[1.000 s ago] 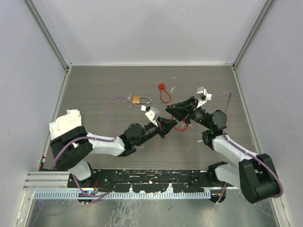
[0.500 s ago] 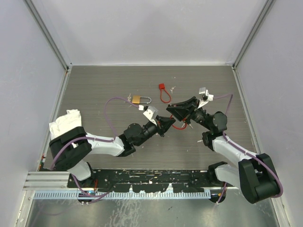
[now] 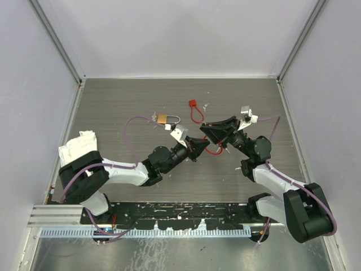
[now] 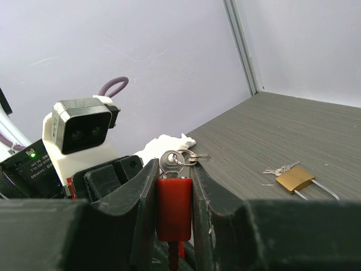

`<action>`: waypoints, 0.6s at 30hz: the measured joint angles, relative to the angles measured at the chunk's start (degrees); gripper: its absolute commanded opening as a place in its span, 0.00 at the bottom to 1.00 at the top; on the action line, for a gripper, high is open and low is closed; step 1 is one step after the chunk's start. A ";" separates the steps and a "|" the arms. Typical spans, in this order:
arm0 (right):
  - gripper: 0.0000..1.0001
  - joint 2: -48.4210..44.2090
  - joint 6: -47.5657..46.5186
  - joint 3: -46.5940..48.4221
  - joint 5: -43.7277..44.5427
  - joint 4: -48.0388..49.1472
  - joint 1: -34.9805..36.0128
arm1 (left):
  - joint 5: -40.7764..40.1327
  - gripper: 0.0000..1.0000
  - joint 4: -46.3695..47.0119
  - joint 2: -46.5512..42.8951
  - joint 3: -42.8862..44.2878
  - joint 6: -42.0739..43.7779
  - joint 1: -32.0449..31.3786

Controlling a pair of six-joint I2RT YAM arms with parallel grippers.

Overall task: Lock with the key
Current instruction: Lock the lock.

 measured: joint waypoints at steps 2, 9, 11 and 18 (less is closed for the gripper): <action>0.01 0.00 -0.02 -0.04 0.11 0.09 0.00 | 0.20 0.00 -0.02 0.00 0.04 0.02 0.00; 0.01 -0.02 -0.35 -0.04 0.04 0.02 0.00 | 2.84 0.00 -0.04 0.00 0.04 -0.13 0.52; 0.01 -0.02 -0.44 -0.04 -0.04 -0.02 0.00 | 3.61 0.00 -0.09 0.00 0.04 -0.31 0.59; 0.01 -0.02 -0.68 -0.04 -0.61 -0.70 0.02 | 4.09 0.00 0.04 0.00 -0.48 -2.01 0.63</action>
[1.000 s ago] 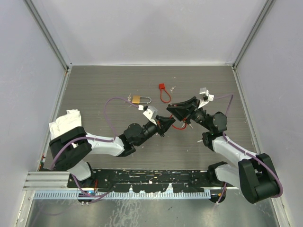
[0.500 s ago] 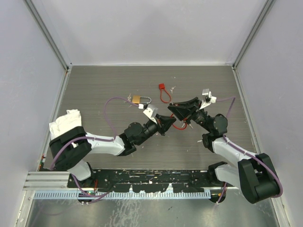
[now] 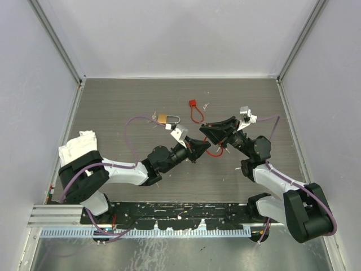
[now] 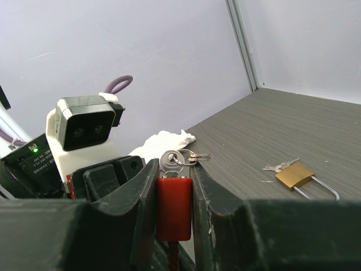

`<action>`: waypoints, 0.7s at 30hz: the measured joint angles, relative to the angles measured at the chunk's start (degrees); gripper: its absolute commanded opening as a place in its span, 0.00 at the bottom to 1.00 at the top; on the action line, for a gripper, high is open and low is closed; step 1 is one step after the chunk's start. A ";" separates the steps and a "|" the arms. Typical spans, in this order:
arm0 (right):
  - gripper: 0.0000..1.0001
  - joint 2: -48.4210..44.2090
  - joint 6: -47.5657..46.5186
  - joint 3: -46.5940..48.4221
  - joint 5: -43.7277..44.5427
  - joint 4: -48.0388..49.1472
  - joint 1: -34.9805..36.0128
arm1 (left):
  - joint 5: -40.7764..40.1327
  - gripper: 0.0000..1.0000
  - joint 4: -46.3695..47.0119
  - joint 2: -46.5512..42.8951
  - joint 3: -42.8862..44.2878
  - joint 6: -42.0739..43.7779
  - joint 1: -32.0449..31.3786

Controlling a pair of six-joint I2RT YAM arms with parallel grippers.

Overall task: Lock with the key
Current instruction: Lock the lock.

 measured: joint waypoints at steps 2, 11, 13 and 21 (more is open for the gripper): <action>0.01 0.00 -0.09 0.00 0.00 0.00 0.00 | 0.28 0.00 -0.02 0.00 0.00 -1.38 0.00; 0.01 -0.15 -0.85 0.00 -0.57 -0.57 0.00 | 3.91 0.00 0.48 0.48 0.07 -9.27 0.00; 0.01 -0.15 -0.85 0.00 -0.57 -0.72 0.00 | 4.26 0.00 0.48 0.72 0.33 -10.16 -0.02; 0.01 -0.50 -1.05 0.11 -0.92 -1.05 -0.02 | 4.94 0.00 1.05 3.26 3.58 -13.40 -0.13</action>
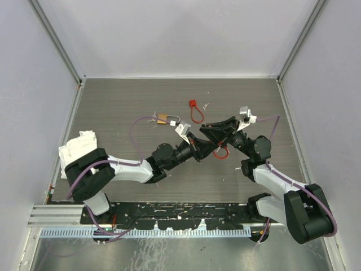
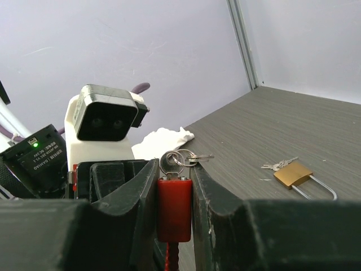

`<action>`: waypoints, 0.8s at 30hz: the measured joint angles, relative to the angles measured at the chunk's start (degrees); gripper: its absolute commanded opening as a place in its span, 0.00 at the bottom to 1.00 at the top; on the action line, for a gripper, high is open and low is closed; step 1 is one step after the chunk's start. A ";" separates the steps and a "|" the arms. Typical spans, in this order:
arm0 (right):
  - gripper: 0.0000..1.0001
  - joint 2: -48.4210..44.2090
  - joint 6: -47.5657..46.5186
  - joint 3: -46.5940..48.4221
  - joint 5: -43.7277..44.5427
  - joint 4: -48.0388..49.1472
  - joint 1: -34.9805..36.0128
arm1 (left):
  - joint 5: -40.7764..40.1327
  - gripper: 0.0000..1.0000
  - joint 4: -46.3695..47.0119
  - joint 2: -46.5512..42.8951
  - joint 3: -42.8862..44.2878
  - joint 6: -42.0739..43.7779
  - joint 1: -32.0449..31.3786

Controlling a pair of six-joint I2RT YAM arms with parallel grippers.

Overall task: Lock with the key
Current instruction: Lock the lock.

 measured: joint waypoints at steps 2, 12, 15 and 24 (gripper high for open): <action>0.01 -0.02 -0.04 0.09 0.09 0.04 0.00 | -0.07 0.00 -0.11 0.44 0.83 -0.96 0.07; 0.01 -0.26 -0.46 0.28 0.26 -0.70 0.00 | -2.71 0.00 -0.07 0.31 0.87 -1.73 -0.17; 0.01 -0.26 -0.70 0.55 0.22 -0.83 0.00 | -3.17 0.00 -0.15 -0.15 0.70 -0.59 -0.24; 0.02 -0.37 -1.09 1.20 -0.81 -1.11 0.66 | -2.54 0.00 -0.44 -2.64 -1.38 1.75 -0.13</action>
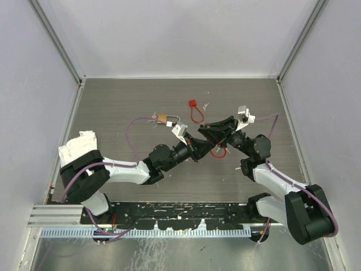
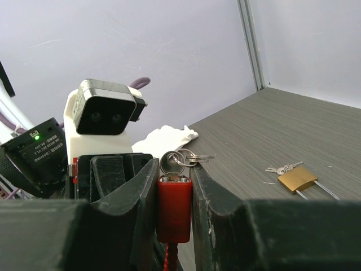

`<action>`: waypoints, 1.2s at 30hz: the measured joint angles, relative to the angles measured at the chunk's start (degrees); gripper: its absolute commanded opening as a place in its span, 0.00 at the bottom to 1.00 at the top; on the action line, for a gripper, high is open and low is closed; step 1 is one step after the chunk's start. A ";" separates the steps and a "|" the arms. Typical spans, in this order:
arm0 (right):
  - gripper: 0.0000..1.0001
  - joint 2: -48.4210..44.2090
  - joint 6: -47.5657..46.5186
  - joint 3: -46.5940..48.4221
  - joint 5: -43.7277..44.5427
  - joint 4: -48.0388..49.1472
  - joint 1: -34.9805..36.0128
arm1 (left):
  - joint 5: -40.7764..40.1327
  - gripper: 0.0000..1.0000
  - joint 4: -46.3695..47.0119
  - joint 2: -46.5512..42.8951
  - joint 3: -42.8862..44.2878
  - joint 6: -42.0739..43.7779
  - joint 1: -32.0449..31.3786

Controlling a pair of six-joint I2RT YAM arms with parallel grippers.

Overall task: Lock with the key
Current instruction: Lock the lock.

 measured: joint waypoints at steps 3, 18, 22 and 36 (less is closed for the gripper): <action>0.06 -0.02 -0.94 0.22 -1.01 -0.52 0.00 | 1.57 0.00 -0.35 0.00 0.00 1.40 0.42; 0.35 -2.91 -14.64 9.53 -13.20 -21.49 0.15 | 5.25 0.00 -7.50 -6.40 -2.45 17.38 1.51; 0.44 -2.89 -17.11 10.56 -15.32 -27.28 -0.37 | 4.98 0.00 -6.93 -7.82 -5.07 19.28 1.57; 0.81 -2.89 -23.08 14.29 -18.69 -44.65 -2.64 | 2.08 0.00 1.81 -8.20 -8.68 19.74 1.86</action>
